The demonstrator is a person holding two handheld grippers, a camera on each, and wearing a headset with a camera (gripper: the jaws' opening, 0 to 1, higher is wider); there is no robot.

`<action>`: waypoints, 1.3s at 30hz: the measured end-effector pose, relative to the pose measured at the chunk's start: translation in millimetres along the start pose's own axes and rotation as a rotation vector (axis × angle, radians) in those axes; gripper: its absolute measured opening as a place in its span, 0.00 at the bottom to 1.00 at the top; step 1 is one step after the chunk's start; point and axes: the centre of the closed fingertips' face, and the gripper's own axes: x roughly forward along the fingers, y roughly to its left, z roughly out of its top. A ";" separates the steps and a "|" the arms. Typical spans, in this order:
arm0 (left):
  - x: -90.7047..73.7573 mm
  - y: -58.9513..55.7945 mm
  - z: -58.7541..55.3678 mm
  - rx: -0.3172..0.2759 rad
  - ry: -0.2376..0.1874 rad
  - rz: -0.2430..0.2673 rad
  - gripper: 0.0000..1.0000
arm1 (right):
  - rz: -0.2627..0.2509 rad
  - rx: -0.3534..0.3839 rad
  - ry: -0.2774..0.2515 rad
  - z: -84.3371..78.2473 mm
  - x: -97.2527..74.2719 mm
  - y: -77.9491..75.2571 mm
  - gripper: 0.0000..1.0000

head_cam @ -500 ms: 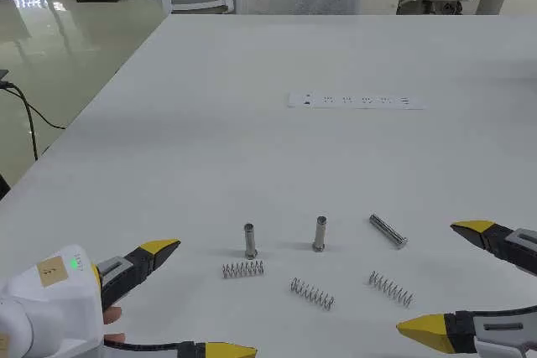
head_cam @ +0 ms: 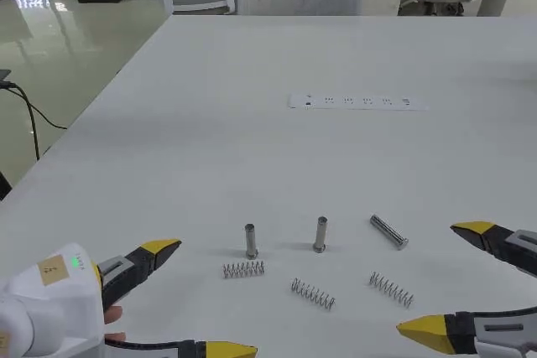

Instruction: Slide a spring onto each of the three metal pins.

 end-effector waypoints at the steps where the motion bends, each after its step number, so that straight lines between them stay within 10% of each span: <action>1: 0.0 0.0 0.0 0.000 0.000 0.000 0.95 | 0.000 0.000 0.001 -0.1 0.0 0.1 0.93; 39: 0.1 1.7 -3.0 -0.002 0.009 0.000 0.95 | 0.008 -0.003 0.010 -1.8 0.7 -0.4 0.91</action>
